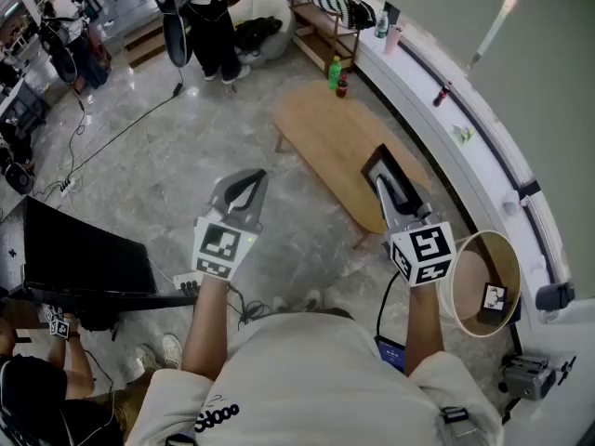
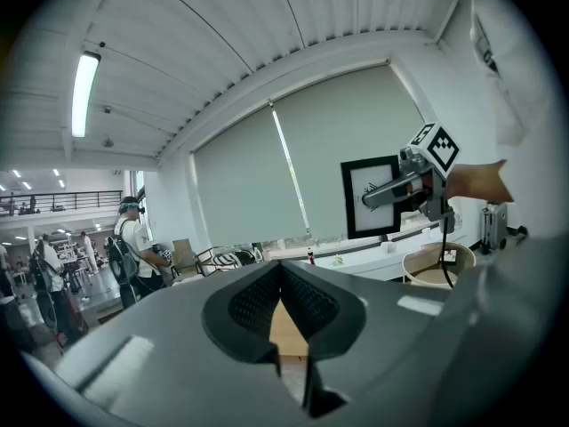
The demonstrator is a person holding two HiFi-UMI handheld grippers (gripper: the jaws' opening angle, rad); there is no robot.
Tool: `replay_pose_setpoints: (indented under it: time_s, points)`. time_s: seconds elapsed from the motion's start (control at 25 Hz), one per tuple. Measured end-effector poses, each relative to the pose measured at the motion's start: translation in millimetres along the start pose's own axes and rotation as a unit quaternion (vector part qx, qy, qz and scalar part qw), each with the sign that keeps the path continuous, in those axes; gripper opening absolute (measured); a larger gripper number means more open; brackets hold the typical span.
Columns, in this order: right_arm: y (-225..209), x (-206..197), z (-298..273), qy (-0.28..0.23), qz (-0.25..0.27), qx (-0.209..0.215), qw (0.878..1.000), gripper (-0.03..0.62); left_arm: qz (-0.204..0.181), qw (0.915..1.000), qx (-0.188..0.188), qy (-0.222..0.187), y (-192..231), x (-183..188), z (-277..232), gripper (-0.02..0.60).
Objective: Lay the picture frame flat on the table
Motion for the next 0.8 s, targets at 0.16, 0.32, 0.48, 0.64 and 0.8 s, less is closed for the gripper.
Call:
replay_pose_setpoints:
  time_s: [0.16,0.32,0.48,0.64,0.8]
  points:
    - [-9,-5,-5,0.001,-0.003,-0.001,1.000,0.014,-0.001,1.0000,-0.004,-0.001,-2,1,-12,0.009]
    - [-21,-7,-6,-0.003,-0.005,-0.008,1.000,0.014,-0.003,0.9999,-0.008,-0.006,-3,6,-25,0.009]
    - [-39,-8,-8,-0.012,-0.009,-0.008,1.000,0.014,-0.006,0.9999,-0.006,-0.011,-7,14,-43,0.009]
    - [-49,-14,-11,-0.017,-0.012,-0.004,1.000,0.014,-0.004,0.9999,-0.008,-0.009,-15,14,-56,0.009]
    - [-54,-24,-13,-0.015,-0.022,-0.002,1.000,0.014,-0.002,0.9999,-0.011,0.002,-23,7,-62,0.009]
Point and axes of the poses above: the fingertips, and each gripper's own axes: z backward along the fingers, y to its left, x out of its top, the point moved 5 cm from there along z, backward along the fingers, and after that the axes turned 8 degrees about z, right-handed, at the moved point
